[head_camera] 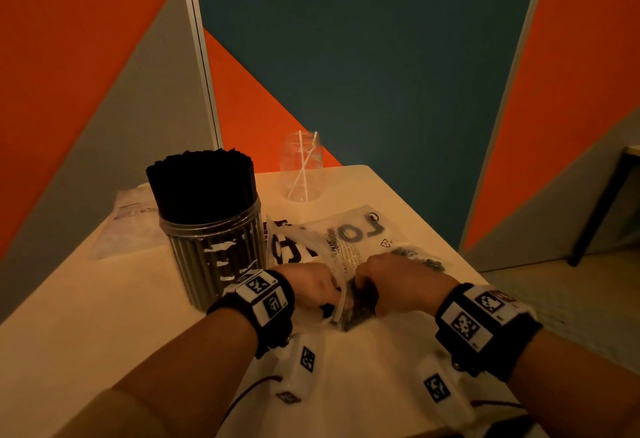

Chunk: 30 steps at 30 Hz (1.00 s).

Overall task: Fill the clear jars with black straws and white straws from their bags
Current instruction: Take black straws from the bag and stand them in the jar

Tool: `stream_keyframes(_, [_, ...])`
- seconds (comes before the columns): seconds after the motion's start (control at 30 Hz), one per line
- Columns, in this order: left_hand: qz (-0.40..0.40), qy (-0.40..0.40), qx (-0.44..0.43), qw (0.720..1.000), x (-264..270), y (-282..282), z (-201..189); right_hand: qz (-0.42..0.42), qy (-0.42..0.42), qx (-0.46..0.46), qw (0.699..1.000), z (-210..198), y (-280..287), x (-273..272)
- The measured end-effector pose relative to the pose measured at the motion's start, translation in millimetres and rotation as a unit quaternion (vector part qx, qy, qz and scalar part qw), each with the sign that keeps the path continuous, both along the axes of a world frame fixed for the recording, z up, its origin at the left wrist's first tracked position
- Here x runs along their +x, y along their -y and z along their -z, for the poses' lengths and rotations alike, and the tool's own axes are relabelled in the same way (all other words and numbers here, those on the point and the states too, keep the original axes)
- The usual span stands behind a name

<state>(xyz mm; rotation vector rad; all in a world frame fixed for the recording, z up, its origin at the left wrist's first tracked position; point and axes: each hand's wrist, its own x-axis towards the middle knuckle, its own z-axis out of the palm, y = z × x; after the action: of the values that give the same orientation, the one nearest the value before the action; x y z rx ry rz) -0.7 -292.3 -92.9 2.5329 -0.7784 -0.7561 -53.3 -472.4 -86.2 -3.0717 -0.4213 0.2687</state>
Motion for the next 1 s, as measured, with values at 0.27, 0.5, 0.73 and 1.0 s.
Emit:
stream_keyframes(0.27, [-0.004,-0.015,-0.025,1.0,-7,0,-2,0.036,-0.012,-0.019,0.999,-4,-2,-1])
stream_keyframes(0.5, [-0.042,-0.071,0.01,0.997,-11,7,-4,0.023,-0.017,-0.059,0.998,-7,-6,1])
stream_keyframes(0.73, [-0.084,-0.164,0.013,0.983,-17,13,-3,0.042,-0.011,-0.059,0.997,-5,-5,1])
stream_keyframes(1.0, [-0.072,-0.148,-0.002,0.986,-17,4,1,0.059,-0.023,-0.019,0.998,-3,1,0])
